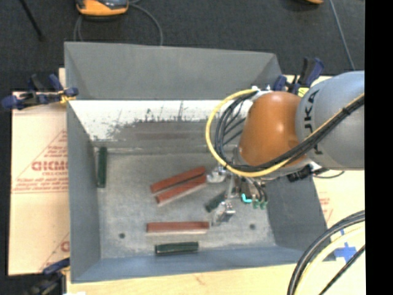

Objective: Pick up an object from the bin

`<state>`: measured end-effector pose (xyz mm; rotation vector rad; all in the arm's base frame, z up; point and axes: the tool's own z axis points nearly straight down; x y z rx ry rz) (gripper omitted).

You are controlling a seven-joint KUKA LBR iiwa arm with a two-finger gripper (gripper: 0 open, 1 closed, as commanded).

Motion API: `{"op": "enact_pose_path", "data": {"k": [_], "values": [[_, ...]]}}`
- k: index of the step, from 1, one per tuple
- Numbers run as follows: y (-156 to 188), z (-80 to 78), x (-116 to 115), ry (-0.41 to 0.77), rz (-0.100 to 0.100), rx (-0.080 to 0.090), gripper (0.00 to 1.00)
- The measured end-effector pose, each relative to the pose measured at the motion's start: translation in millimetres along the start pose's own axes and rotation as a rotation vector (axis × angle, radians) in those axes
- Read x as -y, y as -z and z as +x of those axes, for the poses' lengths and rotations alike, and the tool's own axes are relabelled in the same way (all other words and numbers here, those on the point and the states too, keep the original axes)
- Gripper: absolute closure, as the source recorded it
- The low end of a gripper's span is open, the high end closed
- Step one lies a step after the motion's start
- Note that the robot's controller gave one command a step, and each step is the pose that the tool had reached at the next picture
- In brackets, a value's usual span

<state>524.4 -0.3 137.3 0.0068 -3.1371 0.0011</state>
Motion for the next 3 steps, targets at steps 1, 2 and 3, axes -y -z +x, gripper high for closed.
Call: {"op": "enact_pose_path", "data": {"k": [1,2,3], "values": [[4,-1.9,0,0.000,0.000,0.007,0.00],[-58,-2.5,0,-0.061,-0.004,0.001,1.00],[-59,-2.0,0,-0.061,-0.004,0.000,1.00]]}}
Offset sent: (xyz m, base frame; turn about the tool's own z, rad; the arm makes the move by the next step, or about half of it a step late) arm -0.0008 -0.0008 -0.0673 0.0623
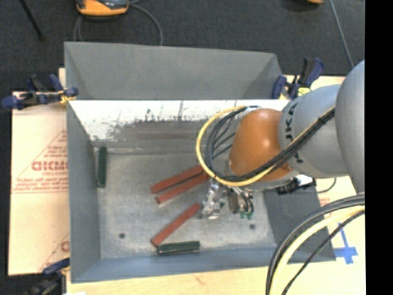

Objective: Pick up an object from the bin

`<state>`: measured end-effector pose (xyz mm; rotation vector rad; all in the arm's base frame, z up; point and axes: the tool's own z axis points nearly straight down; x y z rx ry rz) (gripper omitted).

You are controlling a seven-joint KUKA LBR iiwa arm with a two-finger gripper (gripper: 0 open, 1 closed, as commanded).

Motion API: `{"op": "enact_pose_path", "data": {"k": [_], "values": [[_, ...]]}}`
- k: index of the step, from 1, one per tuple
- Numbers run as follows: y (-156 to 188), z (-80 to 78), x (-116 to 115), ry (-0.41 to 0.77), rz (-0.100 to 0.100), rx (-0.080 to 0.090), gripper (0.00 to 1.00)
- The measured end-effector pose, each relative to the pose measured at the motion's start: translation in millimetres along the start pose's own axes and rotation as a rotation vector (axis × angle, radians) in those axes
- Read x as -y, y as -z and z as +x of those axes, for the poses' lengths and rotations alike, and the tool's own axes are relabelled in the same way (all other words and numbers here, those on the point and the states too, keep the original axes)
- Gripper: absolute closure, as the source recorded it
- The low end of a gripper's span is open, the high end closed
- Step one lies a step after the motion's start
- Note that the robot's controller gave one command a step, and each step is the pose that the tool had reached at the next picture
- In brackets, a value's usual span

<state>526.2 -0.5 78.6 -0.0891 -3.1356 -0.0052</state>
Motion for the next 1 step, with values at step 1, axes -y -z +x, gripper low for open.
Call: {"op": "enact_pose_path", "data": {"k": [1], "values": [[46.1,-20.1,-17.9,0.013,0.003,0.003,1.00]]}}
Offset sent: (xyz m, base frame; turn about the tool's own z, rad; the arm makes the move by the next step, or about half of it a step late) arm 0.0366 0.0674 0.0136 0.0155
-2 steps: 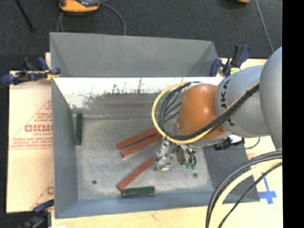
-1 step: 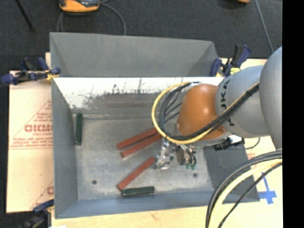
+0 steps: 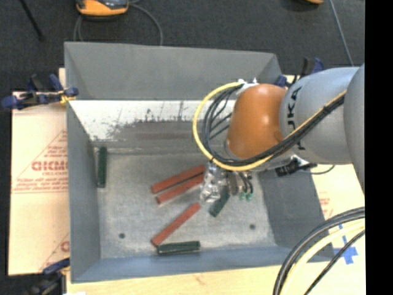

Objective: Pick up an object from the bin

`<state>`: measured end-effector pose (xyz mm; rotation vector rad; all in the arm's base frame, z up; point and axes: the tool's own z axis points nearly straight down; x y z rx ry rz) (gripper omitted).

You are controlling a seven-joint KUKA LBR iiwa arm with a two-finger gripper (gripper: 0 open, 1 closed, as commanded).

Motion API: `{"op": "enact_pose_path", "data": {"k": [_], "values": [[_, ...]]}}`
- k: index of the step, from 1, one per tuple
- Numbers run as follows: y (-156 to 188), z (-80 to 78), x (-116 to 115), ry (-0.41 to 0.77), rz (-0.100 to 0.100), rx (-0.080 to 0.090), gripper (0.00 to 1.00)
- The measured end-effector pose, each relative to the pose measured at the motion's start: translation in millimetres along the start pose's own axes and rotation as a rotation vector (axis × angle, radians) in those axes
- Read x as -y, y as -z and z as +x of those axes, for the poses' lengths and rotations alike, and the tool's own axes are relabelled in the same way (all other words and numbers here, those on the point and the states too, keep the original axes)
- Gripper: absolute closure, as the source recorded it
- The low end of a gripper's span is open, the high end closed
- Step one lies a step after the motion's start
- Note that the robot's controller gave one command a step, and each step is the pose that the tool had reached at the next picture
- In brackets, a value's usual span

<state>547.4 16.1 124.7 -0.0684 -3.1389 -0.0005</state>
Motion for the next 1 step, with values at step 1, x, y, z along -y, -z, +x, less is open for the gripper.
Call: {"op": "enact_pose_path", "data": {"k": [1], "values": [[-32.9,-13.7,-52.4,-0.026,-0.002,0.004,0.00]]}}
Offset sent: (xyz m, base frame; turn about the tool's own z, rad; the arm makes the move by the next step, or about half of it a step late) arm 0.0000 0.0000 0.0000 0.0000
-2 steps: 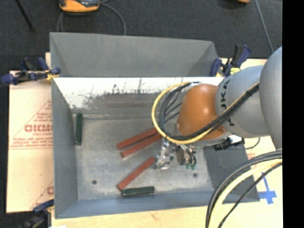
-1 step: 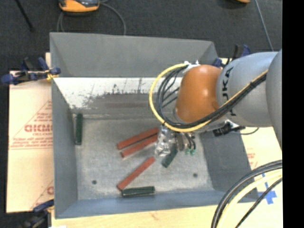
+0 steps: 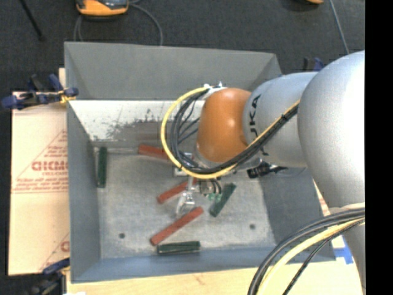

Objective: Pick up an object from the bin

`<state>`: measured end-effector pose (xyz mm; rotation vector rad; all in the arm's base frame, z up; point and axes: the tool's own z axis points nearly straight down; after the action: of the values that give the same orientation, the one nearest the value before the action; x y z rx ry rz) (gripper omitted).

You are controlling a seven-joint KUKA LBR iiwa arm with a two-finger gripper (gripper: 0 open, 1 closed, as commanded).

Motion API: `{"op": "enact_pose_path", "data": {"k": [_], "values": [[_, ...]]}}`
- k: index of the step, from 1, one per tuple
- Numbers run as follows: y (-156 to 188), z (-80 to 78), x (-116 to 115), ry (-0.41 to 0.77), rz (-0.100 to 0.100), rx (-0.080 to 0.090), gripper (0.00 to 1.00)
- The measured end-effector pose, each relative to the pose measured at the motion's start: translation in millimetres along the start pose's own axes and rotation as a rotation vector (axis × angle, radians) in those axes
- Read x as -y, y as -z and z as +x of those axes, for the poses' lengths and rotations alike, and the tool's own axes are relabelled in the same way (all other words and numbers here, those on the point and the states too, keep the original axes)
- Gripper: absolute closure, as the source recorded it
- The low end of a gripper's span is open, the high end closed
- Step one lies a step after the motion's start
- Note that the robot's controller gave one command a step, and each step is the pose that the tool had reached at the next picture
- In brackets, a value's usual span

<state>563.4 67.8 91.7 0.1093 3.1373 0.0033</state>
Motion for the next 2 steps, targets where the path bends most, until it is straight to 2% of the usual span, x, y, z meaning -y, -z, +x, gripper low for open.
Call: {"op": "enact_pose_path", "data": {"k": [1,2], "values": [[1,-0.4,1,-0.001,0.001,0.001,0.00],[-11,-29.9,18,-0.238,-0.007,-0.001,1.00]]}}
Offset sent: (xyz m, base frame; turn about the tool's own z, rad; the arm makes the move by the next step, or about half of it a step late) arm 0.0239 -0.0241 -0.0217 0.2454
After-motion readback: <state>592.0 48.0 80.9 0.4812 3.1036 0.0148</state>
